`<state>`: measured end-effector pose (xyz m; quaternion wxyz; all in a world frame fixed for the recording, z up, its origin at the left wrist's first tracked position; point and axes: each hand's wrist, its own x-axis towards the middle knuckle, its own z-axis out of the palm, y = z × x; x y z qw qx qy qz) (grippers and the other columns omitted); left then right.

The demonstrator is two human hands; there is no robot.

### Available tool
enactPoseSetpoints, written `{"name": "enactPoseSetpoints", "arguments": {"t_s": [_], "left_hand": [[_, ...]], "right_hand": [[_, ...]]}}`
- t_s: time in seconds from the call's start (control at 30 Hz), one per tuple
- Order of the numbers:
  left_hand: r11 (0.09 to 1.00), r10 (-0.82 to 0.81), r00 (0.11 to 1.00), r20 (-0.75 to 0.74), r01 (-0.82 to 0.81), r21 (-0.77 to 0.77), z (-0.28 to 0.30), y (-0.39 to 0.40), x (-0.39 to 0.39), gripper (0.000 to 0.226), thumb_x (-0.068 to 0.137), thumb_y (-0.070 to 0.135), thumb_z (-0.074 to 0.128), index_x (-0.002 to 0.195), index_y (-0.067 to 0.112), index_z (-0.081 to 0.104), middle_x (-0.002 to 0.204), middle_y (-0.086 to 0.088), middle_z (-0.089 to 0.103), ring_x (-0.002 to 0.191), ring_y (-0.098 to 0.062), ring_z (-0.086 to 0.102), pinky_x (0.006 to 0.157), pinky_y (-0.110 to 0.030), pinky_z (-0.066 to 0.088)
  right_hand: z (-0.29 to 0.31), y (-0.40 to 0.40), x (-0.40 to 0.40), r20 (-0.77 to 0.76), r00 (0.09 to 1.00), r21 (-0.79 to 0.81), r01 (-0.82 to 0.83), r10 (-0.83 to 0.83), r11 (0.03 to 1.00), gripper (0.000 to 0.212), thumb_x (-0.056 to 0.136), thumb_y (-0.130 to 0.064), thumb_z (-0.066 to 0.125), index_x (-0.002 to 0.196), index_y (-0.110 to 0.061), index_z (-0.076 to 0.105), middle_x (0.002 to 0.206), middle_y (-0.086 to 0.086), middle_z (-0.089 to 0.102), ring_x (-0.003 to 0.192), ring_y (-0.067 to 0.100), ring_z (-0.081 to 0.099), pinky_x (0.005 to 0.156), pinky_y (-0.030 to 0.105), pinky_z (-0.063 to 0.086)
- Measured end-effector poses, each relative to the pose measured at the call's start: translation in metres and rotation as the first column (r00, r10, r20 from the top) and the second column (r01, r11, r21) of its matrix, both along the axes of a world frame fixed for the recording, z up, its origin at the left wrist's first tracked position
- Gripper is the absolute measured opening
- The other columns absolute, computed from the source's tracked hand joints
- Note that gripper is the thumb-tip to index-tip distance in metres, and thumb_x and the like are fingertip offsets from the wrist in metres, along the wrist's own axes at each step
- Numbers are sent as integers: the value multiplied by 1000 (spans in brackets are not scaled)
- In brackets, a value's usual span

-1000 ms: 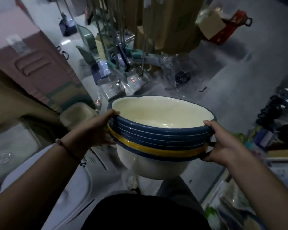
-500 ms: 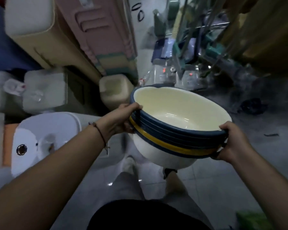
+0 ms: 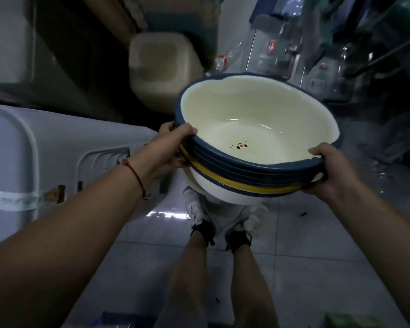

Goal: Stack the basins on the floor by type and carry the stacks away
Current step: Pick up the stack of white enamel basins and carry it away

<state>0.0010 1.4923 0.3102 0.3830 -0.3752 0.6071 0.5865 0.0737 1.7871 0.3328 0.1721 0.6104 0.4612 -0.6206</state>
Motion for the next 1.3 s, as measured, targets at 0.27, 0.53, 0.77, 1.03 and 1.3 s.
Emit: {"name": "enactPoseSetpoints", "arguments": {"t_s": [0.27, 0.53, 0.77, 1.03, 1.3], "left_hand": [[981, 194, 978, -75, -193, 23, -128, -47, 8, 72, 74, 17, 61, 141, 18, 36, 103, -9, 53, 72, -21, 54, 61, -41, 55], [948, 293, 951, -100, -302, -97, -240, -47, 75, 63, 83, 0, 65, 132, 26, 36, 111, -2, 61, 96, -25, 63, 80, -45, 58], [959, 195, 978, -72, -205, -194, -288, -49, 92, 70, 82, -9, 62, 141, 20, 37, 108, 0, 60, 98, -23, 62, 88, -49, 55], [940, 219, 975, -37, -221, -261, -295, -48, 110, 73, 83, -11, 61, 144, 21, 35, 104, 5, 59, 92, -17, 59, 89, -45, 53], [940, 121, 991, 57, -96, -328, -302, -53, 118, 67, 83, -6, 68, 139, 15, 37, 109, -4, 60, 94, -23, 59, 93, -46, 52]], "right_hand": [[-145, -40, -12, -120, 991, 43, -47, 52, 998, 38, 71, -13, 60, 105, -21, 45, 84, -2, 48, 72, 17, 49, 58, 29, 45], [-251, -49, 58, -37, 999, 108, -17, 21, 994, 41, 80, 12, 49, 108, -17, 46, 73, 4, 50, 64, 16, 53, 48, 25, 47], [-297, -54, 72, 36, 999, 146, -9, 4, 989, 35, 86, 14, 56, 113, -8, 52, 84, 10, 54, 68, 18, 56, 54, 28, 55], [-304, -48, 89, 126, 992, 156, -36, 16, 987, 38, 88, 7, 63, 118, -13, 49, 84, 10, 55, 69, 20, 59, 52, 29, 51], [-304, -52, 88, 292, 954, 51, -87, 68, 995, 33, 91, 1, 65, 117, -10, 47, 91, 13, 58, 74, 20, 58, 60, 34, 52]]}}
